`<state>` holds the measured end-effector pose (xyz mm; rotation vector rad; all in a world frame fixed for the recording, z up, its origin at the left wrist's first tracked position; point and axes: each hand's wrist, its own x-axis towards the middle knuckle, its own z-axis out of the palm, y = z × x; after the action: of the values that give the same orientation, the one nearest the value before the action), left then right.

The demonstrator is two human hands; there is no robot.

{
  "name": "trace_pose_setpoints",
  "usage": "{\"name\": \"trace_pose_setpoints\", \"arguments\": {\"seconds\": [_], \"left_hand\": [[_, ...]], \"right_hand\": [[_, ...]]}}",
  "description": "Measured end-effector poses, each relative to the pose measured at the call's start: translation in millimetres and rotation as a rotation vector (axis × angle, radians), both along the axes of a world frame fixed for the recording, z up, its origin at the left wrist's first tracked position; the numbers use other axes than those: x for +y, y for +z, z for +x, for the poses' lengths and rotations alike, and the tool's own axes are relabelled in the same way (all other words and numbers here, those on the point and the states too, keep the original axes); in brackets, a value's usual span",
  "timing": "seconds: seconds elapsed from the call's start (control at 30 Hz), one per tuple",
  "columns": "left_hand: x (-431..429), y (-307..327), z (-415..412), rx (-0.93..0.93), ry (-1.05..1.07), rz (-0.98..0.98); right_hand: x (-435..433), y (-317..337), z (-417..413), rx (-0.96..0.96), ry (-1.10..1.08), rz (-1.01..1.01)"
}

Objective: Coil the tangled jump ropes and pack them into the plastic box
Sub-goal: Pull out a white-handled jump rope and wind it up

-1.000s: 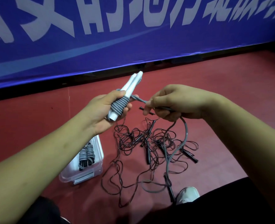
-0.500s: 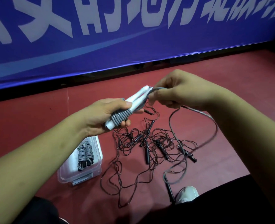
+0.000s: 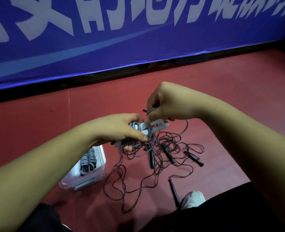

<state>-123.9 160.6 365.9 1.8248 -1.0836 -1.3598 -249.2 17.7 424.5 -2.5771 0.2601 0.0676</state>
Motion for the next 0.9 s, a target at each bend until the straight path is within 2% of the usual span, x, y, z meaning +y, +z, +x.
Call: {"name": "trace_pose_setpoints", "arguments": {"seconds": [0.17, 0.33, 0.43, 0.5, 0.57, 0.7, 0.8, 0.9], "left_hand": [[1.3, 8.6, -13.1, -0.267, -0.12, 0.007], [5.4, 9.6, -17.8, -0.331, -0.217, 0.039], [6.3, 8.6, -12.5, -0.404, -0.247, -0.086], [7.0, 7.6, -6.1, -0.379, -0.257, -0.197], [10.0, 7.5, -2.4, -0.24, -0.269, -0.275], [14.3, 4.4, 0.7, 0.272, -0.142, -0.412], [10.3, 2.5, 3.6, 0.578, -0.027, -0.564], [5.6, 5.3, 7.4, 0.734, 0.187, -0.63]], "right_hand": [[-0.6, 0.0, 6.0, -0.054, 0.026, -0.011], [-3.8, -2.7, 9.6, -0.072, 0.016, 0.053], [-14.7, -6.1, 7.4, -0.072, -0.017, 0.121], [-19.8, -8.0, 4.6, -0.07, -0.042, 0.207], [-24.5, -11.4, 2.5, -0.078, -0.072, 0.33], [-32.7, -20.9, 0.5, -0.148, -0.122, 0.556], [-36.0, -27.4, 1.2, -0.168, -0.11, 0.726], [-35.1, -29.6, 0.4, -0.126, -0.116, 0.794]]}}
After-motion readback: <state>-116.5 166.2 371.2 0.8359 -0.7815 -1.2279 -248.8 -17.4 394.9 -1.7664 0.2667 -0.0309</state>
